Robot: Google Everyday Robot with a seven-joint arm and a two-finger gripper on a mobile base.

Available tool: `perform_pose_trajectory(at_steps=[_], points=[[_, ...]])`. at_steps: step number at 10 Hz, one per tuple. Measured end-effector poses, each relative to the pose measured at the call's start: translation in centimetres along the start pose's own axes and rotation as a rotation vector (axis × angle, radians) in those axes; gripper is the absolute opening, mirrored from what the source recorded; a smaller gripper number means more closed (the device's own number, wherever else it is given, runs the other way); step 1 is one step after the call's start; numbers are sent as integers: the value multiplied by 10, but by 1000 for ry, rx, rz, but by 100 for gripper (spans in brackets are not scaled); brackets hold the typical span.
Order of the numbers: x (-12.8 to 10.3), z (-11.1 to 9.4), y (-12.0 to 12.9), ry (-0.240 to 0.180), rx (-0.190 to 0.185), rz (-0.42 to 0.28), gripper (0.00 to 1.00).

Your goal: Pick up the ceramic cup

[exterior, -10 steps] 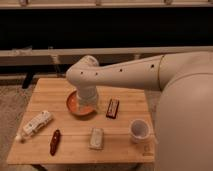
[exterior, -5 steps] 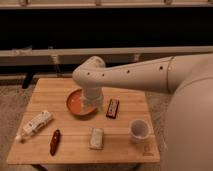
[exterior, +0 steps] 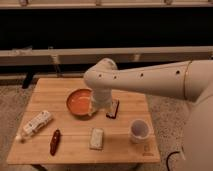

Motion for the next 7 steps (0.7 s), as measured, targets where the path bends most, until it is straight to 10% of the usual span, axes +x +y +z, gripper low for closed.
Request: perform_pose_trajectory(at_steps=[7], points=[[24, 4, -75, -2, -15, 57, 65]])
